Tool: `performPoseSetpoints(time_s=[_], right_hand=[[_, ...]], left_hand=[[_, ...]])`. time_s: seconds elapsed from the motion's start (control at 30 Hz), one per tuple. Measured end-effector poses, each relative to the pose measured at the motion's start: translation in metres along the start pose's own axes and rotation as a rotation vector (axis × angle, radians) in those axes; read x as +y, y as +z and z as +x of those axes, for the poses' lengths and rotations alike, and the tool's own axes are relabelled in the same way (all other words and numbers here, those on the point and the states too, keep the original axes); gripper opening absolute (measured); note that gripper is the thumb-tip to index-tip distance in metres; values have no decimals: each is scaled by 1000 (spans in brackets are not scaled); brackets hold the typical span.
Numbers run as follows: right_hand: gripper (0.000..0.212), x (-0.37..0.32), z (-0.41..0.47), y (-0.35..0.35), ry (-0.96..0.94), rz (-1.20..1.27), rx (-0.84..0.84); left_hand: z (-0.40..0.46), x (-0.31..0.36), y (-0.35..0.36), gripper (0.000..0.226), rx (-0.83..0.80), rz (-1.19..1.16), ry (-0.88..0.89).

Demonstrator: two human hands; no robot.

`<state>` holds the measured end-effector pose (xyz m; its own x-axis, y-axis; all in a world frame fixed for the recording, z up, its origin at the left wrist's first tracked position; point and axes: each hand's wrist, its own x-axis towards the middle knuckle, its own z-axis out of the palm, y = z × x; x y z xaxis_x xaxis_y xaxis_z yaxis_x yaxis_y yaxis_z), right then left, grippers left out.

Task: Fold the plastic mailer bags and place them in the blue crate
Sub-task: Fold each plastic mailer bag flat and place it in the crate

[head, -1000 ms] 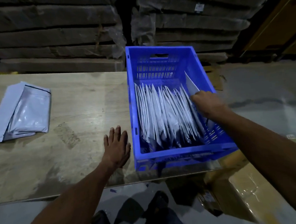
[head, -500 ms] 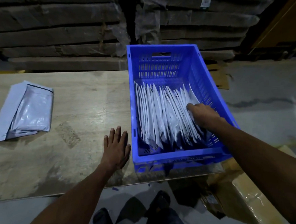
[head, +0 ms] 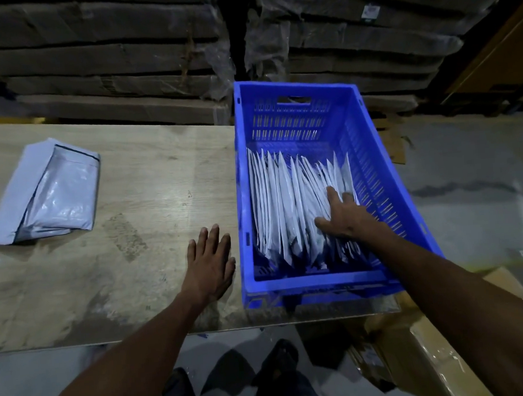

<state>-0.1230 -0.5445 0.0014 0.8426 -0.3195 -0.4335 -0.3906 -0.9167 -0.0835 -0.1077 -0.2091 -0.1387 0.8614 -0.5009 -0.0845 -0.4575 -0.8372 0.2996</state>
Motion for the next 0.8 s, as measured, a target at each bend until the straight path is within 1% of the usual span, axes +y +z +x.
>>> performPoseSetpoints(time_s=[0.07,0.27,0.4,0.47,0.53,0.7,0.77,0.8], right_hand=[[89,-2,2,-1,-1,51,7],[69,-26,4,-4,-100,118,112],[76,-32,2,-4,-95,146,95],[72,-27,1,-4,-87,89,80],[75,-20,0,-4,-70,23,63],[80,-18,-6,-10,-76,-43,57],[76,-21,-12,-15,-77,-105,111],[73,-23,-16,-18,-94,-147,184]], left_hand=[[0,0,0,66,7,6,11],[0,-1,1,66,9,9,4],[0,-2,1,66,14,15,21],[0,-3,1,66,12,10,18],[0,-2,1,66,7,3,15],[-1,-3,-2,66,-4,-21,32],[-1,-3,-3,66,-10,-35,34],[-2,-4,-4,65,-15,-46,34]])
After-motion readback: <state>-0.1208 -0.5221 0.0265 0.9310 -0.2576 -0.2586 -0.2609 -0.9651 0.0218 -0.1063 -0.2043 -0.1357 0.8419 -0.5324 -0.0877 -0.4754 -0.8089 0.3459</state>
